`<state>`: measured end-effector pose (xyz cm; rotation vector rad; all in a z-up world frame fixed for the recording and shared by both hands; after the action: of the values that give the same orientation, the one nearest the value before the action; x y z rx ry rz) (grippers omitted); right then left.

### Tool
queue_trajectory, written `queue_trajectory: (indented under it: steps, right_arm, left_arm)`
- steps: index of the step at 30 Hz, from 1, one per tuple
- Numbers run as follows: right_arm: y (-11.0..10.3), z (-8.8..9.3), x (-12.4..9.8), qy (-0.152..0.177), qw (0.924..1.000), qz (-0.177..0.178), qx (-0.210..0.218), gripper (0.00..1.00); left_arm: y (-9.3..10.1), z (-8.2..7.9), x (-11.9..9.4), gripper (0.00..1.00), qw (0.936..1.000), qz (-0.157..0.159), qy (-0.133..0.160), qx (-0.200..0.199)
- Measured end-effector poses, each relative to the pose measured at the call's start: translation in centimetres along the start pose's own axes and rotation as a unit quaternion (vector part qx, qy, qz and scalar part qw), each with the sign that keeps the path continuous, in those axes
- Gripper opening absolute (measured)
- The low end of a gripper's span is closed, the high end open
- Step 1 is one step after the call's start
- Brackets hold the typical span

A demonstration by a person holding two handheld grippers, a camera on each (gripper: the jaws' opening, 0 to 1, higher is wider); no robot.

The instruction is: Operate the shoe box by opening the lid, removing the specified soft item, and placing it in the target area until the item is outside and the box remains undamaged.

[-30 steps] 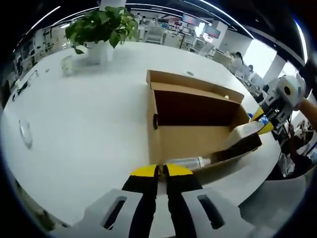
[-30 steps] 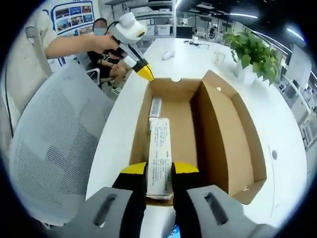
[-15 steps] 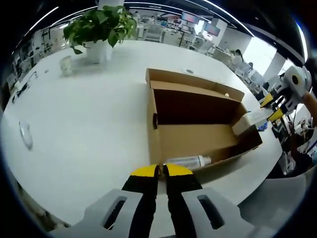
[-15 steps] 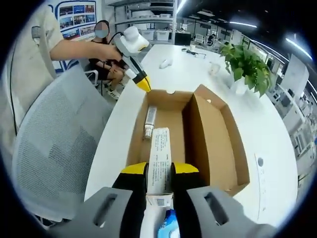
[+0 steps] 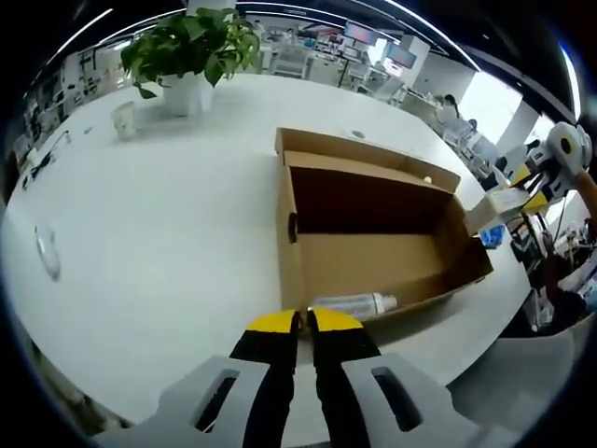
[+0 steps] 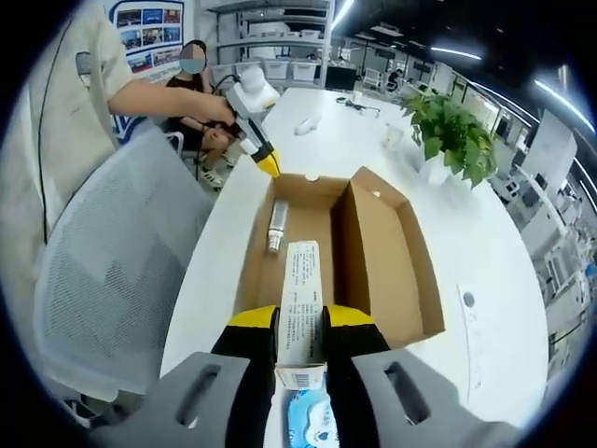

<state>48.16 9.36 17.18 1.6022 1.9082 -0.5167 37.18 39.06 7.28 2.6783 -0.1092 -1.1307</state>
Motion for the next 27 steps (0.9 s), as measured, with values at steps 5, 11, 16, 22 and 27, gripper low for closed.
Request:
queue_trajectory:
  steps: [5,11,16,22,27]
  right_arm:
    - [0.5,0.6,-1.4,-0.005,1.0000,0.005,-0.002,0.16]
    - [0.8,1.4,-2.9,-0.015,0.9998,0.012,-0.003,0.16]
    - [1.5,2.5,-4.4,-0.026,0.9994,0.023,-0.008,0.16]
    - [2.4,3.8,-6.2,-0.038,0.9986,0.036,-0.009,0.16]
    - [3.0,5.2,-7.5,-0.053,0.9976,0.044,-0.008,0.16]
  left_arm:
    - [0.0,0.0,0.0,0.03,1.0000,0.000,-0.002,-0.004]
    - [-0.1,0.0,0.0,0.03,1.0000,0.001,-0.002,-0.007]
    - [0.0,0.0,0.0,0.03,1.0000,0.001,-0.004,-0.008]
    - [0.0,0.0,0.0,0.03,1.0000,0.001,-0.004,-0.005]
    - [0.0,0.0,0.0,0.03,1.0000,0.001,-0.005,-0.006]
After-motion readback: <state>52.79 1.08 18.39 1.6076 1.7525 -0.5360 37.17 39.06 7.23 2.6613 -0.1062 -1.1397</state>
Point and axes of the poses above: the point that each gripper's makers call its tool centre point, and the gripper's own axes: x roughly forward along the fingers, y roughly to its right, z roughly out of its underside, the point moved 4 cm from there along -x, roughly backward along the fingers, and after that the axes turned 7 degrees about y, right-handed, at the moved point
